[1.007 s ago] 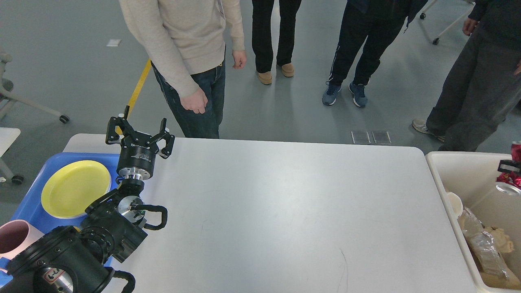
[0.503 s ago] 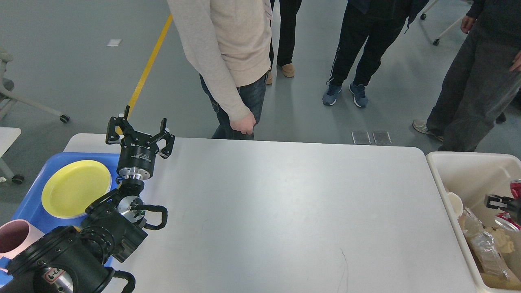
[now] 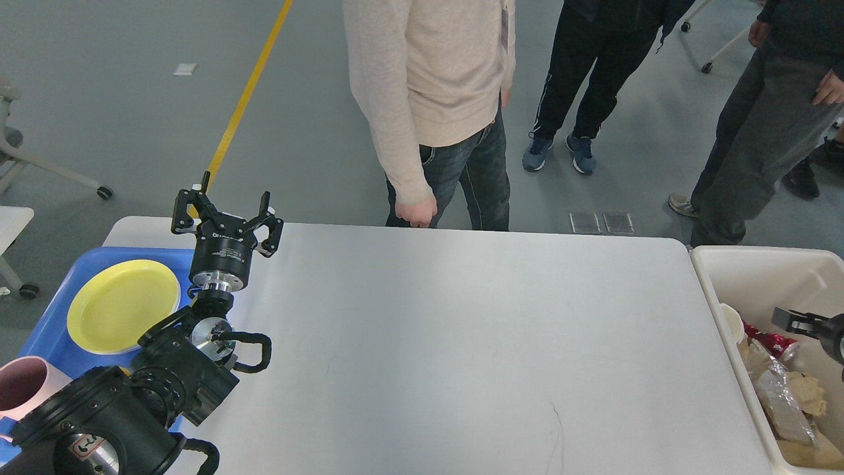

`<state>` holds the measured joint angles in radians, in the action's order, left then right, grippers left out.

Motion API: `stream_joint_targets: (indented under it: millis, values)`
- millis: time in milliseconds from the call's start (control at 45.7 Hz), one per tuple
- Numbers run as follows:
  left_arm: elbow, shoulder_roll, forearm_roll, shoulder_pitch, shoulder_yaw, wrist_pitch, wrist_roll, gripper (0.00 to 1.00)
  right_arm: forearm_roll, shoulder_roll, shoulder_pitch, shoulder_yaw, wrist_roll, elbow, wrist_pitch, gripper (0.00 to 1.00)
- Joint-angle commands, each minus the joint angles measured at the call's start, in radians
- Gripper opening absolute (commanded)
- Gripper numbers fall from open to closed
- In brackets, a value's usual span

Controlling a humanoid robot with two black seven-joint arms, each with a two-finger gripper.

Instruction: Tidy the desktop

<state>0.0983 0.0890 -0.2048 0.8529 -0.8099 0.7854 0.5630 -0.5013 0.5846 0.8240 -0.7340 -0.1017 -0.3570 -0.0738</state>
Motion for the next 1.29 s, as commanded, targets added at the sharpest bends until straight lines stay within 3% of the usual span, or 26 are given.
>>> stream_joint_targets:
  millis: [0, 131, 438, 547, 635, 766, 875, 1007, 1269]
  values:
    - [0.000, 0.000, -0.001, 0.000, 0.000, 0.000, 0.000, 0.96, 0.001, 0.003, 0.029, 0.076, -0.001, 0.006, -0.003, 1.00]
    - [0.000, 0.000, 0.001, 0.000, 0.000, 0.000, 0.000, 0.96, 0.001, 0.011, 0.096, 0.299, -0.001, 0.029, -0.001, 1.00]
    - [0.000, -0.002, -0.001, 0.000, 0.000, 0.000, 0.000, 0.96, 0.001, -0.009, 0.118, 1.057, -0.010, 0.006, 0.006, 1.00]
    - [0.000, -0.002, 0.001, 0.000, 0.000, 0.000, 0.000, 0.96, 0.000, -0.045, 0.104, 1.218, -0.018, -0.034, 0.011, 1.00]
    - [0.000, -0.002, -0.001, 0.000, 0.000, 0.000, 0.000, 0.96, 0.000, -0.058, 0.067, 1.303, -0.071, -0.100, 0.011, 1.00]
    - [0.000, -0.002, -0.001, 0.000, 0.000, 0.000, 0.000, 0.96, 0.000, -0.107, -0.017, 1.432, -0.232, -0.164, 0.016, 1.00]
    - [0.000, -0.002, 0.001, 0.000, 0.000, 0.000, 0.000, 0.96, 0.000, -0.167, -0.080, 1.545, -0.322, -0.181, 0.017, 1.00]
    - [0.000, 0.000, -0.001, 0.000, 0.000, 0.000, 0.000, 0.96, -0.002, -0.219, -0.147, 1.637, -0.365, -0.227, 0.020, 1.00]
    - [0.000, 0.000, -0.001, 0.000, 0.000, 0.000, 0.000, 0.96, -0.002, -0.279, -0.209, 1.711, -0.368, -0.287, 0.020, 1.00]
